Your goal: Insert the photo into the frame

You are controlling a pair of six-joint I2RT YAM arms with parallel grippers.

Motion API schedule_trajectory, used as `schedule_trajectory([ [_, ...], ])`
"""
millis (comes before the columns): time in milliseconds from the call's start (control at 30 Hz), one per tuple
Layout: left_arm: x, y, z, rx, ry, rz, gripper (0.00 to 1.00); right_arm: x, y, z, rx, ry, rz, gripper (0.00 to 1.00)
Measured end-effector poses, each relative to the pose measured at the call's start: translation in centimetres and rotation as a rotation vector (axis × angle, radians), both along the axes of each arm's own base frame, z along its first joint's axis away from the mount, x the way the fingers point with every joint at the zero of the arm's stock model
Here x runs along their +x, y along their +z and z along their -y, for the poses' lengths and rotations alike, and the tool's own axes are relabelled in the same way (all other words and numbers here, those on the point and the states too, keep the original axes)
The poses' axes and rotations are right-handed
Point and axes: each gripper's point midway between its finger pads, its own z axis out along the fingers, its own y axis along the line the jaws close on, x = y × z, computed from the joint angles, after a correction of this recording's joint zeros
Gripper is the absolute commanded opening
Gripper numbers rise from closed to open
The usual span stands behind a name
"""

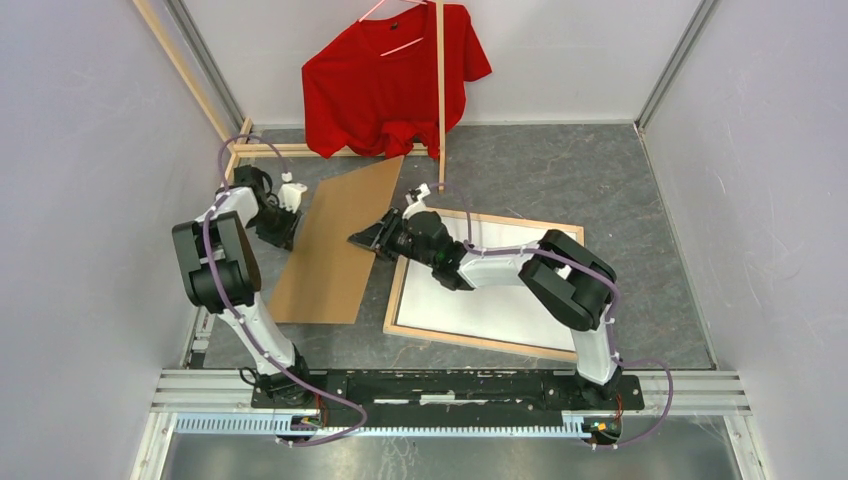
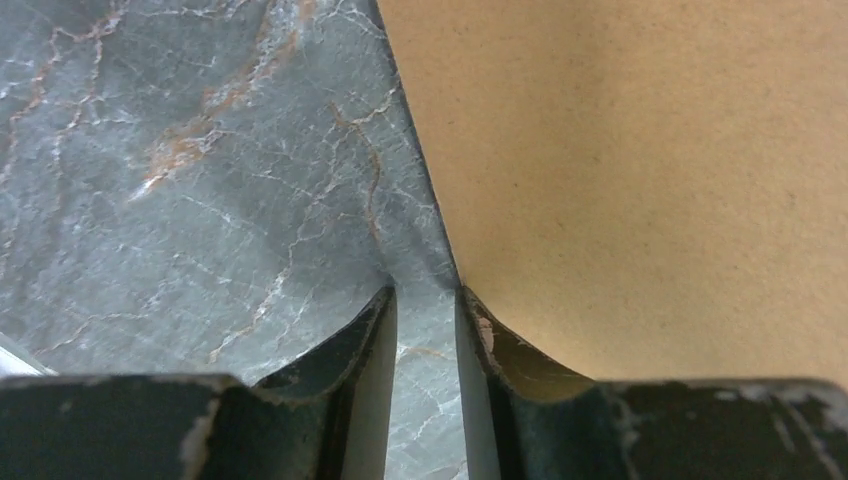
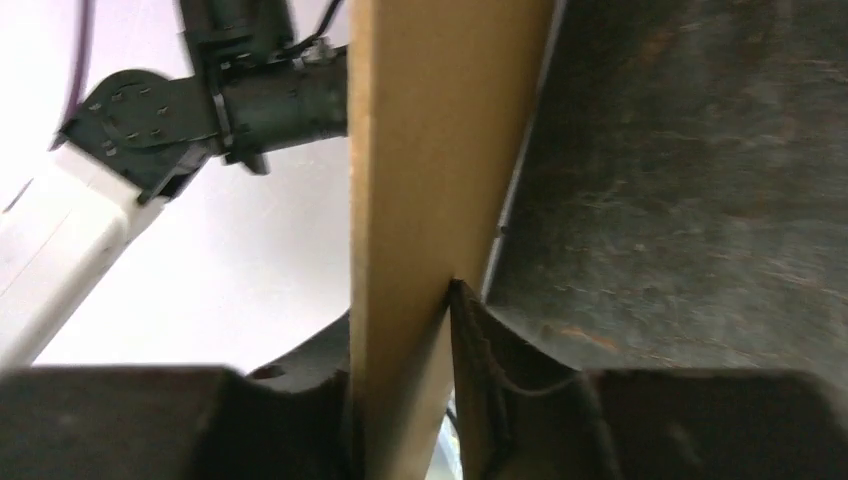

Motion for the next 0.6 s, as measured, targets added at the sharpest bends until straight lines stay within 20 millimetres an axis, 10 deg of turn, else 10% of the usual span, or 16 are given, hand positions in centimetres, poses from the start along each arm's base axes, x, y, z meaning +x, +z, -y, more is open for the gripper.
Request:
schedule_trajectory([
  [200, -1.3, 3.3, 2.8, -0.093, -0.048, 0.01, 0.98, -0.1, -4.1, 2.4, -0.111, -0.026, -0.077, 0.13],
  [467, -3.3, 16.1, 7.3, -0.181, -0.244, 0.324, 1.0, -2.7, -1.1, 6.8, -0.095, -0.038, -0.073, 0.11],
  [600, -7.4, 23.6, 11.0, -0.145, -0.476, 0.588, 1.0, -4.2, 1.3, 10.8, -0.018, -0.08, -0.077, 0.1],
])
